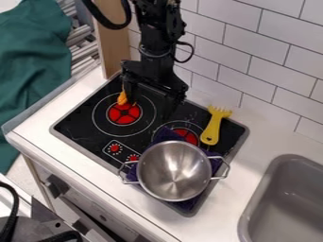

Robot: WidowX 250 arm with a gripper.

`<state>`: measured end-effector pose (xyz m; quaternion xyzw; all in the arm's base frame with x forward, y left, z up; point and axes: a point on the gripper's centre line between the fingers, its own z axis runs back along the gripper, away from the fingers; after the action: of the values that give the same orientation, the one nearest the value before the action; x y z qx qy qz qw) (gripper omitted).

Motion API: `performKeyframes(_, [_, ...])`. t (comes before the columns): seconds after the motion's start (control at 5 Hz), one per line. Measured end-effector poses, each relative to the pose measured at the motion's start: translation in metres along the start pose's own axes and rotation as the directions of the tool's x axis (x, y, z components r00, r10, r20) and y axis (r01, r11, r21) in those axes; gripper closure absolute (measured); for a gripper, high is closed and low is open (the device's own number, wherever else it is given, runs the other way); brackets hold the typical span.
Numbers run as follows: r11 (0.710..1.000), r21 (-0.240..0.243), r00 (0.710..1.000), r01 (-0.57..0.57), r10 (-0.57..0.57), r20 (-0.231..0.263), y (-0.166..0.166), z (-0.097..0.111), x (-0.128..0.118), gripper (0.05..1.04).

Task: Moving white silver pot

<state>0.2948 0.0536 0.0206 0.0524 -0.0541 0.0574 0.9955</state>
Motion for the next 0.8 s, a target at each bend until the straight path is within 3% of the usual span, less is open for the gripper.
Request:
performKeyframes(0.2, [1.000, -0.007, 1.000, -0.001, 0.001, -0.028, -0.001, -0.007, -0.006, 0.079])
performKeyframes(0.4, [0.999, -0.047, 1.000, 0.004, -0.005, -0.021, -0.008, -0.012, -0.013, 0.079])
performKeyframes(0.6, [0.998, -0.064, 1.000, 0.010, -0.008, 0.020, -0.011, -0.003, -0.020, 0.079])
performKeyframes(0.8, [0.996, -0.084, 1.000, 0.014, -0.012, 0.016, -0.014, 0.003, -0.035, 0.079])
